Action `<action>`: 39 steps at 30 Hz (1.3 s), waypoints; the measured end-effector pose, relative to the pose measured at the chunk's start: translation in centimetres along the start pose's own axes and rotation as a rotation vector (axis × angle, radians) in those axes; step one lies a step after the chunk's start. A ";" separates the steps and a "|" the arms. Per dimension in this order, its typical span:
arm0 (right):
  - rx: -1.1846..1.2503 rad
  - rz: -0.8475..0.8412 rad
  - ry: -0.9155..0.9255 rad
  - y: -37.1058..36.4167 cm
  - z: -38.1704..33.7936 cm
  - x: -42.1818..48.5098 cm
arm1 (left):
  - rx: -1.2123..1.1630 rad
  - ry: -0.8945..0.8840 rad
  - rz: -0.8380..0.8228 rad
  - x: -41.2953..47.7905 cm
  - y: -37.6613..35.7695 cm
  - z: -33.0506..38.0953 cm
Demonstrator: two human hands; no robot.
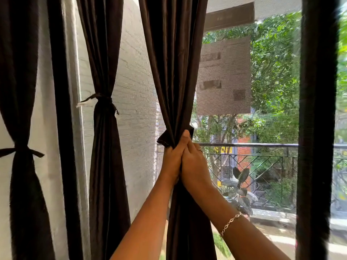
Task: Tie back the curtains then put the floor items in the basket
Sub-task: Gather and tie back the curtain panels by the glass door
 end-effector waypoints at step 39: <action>0.928 0.032 0.280 3.7 0.0 -1.1 | 0.567 -0.391 0.207 -3.7 -0.6 0.4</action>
Point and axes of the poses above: each hand's wrist, its own x-axis towards the middle knuckle, its own y-axis out of the back of the hand, z = x × y, the point moved 3 cm from there along x, towards the middle knuckle, and after that the axes turned 14 degrees about -z, right-handed, at the moved point
